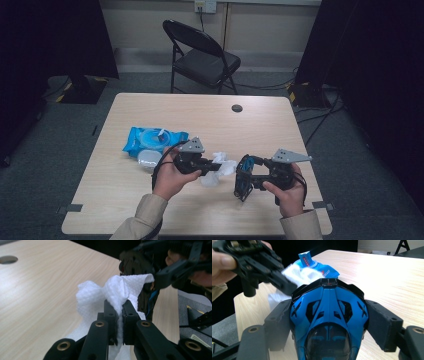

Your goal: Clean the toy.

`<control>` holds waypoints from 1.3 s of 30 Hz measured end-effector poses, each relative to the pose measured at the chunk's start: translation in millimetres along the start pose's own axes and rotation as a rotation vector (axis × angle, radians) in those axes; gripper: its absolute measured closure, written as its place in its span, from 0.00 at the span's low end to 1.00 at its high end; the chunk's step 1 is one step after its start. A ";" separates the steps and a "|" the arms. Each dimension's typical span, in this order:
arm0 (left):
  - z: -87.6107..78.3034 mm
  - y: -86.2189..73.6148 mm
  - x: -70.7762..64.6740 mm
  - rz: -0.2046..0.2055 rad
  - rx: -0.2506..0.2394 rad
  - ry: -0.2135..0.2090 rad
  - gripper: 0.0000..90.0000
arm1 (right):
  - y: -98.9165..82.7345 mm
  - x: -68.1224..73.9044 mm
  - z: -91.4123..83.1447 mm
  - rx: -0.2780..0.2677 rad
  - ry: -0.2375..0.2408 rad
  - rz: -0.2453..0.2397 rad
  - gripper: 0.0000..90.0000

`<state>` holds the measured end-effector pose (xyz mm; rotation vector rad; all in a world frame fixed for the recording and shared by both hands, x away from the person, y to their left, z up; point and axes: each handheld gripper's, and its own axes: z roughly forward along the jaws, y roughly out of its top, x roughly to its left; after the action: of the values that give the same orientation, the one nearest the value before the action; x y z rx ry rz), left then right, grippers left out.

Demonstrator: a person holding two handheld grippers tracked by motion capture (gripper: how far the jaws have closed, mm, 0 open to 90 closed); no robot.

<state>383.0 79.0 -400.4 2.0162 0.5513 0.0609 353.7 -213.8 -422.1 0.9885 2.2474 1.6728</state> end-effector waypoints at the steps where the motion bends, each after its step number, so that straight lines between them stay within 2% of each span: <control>1: -1.3 2.6 -0.5 0.000 -0.009 0.001 0.94 | -0.2 -0.1 0.1 0.001 -0.002 0.000 0.30; 13: -6.7 24.1 -5.2 0.018 -0.061 0.006 0.94 | -1.1 0.2 0.8 0.006 -0.002 -0.003 0.30; 19: -2.1 30.9 -8.8 0.015 -0.085 -0.018 0.94 | -2.1 1.7 3.4 0.015 0.008 -0.007 0.30; 32: 25.0 28.9 -11.8 0.005 -0.059 -0.039 0.94 | -0.9 9.7 8.5 0.021 0.043 -0.029 0.30; 39: 29.3 27.1 -11.2 -0.001 -0.052 -0.041 0.94 | -0.2 11.4 8.0 0.016 0.046 -0.034 0.30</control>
<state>390.5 39.6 -389.9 1.9627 0.5200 0.0329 348.8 -200.7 -422.3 0.9188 2.2971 1.6832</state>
